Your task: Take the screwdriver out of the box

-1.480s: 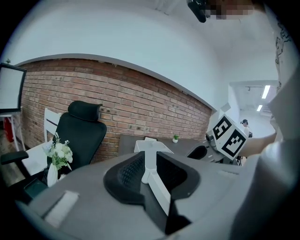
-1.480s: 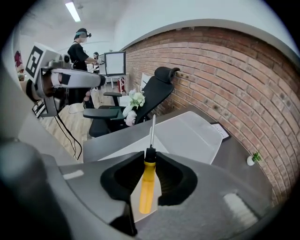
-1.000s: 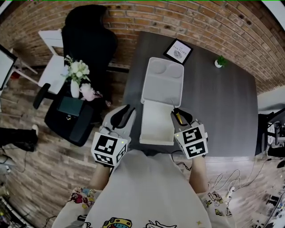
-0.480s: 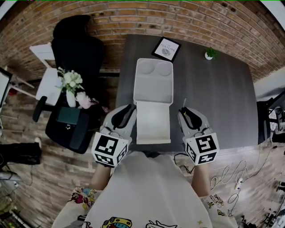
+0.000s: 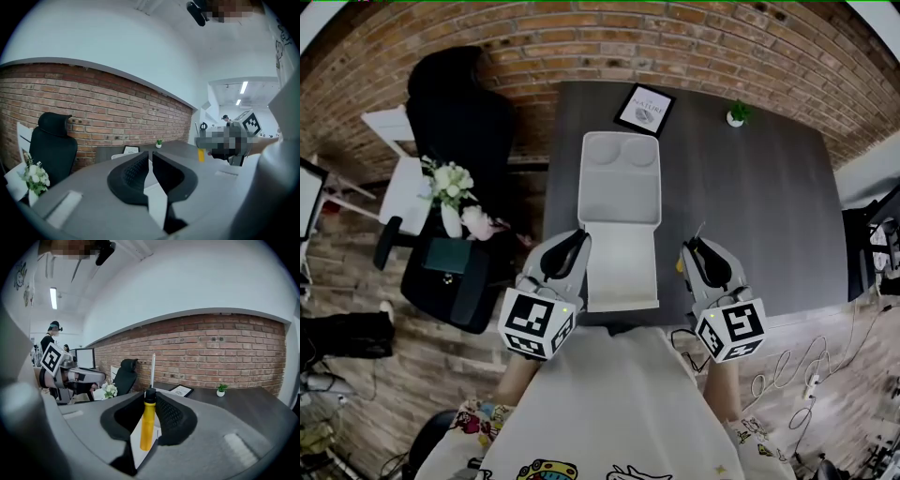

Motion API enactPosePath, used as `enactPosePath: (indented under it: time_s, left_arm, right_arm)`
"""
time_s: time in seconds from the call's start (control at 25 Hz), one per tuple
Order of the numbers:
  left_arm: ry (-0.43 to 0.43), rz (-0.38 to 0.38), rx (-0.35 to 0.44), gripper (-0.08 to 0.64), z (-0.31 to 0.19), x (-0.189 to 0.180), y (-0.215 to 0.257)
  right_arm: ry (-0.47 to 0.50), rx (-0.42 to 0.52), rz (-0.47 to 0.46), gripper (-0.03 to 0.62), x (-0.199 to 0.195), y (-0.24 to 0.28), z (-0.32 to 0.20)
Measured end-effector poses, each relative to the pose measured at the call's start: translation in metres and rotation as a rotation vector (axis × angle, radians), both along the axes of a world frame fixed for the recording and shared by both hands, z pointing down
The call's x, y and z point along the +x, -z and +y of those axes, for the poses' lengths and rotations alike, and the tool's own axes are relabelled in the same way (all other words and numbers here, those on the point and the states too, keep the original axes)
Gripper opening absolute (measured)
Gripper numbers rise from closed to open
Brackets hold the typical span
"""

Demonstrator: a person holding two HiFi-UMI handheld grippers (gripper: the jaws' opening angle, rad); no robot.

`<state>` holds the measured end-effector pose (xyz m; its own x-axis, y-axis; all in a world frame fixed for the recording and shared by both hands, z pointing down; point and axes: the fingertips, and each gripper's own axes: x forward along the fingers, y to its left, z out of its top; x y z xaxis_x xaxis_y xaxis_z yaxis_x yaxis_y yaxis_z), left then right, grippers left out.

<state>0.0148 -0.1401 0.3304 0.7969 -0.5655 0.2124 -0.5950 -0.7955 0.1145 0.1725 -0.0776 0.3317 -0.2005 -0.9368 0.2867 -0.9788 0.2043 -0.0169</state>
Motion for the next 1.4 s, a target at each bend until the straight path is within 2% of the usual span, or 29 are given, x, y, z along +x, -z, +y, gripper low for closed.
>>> enactPosePath:
  time_s: [0.16,0.32,0.72,0.96,1.4]
  left_arm:
    - [0.017,0.008,-0.004,-0.002,-0.001,-0.002,0.000]
    - [0.036,0.014,-0.009,0.000,-0.001,-0.005,0.000]
    - [0.077,0.014,-0.031,-0.002,-0.002,-0.022,-0.005]
    - [0.084,0.011,-0.040,-0.002,-0.002,-0.024,-0.008]
    - [0.087,0.010,-0.045,-0.002,-0.001,-0.028,-0.010]
  right_arm:
    - [-0.003,0.019,-0.025,0.077,0.003,0.003,-0.001]
    - [0.003,0.024,-0.044,0.077,0.004,0.003,-0.005]
    - [0.047,0.031,-0.025,0.077,-0.006,0.008,-0.014]
    - [0.060,0.028,-0.054,0.077,-0.012,0.009,-0.016]
    - [0.055,-0.001,-0.043,0.077,-0.014,0.005,-0.016]
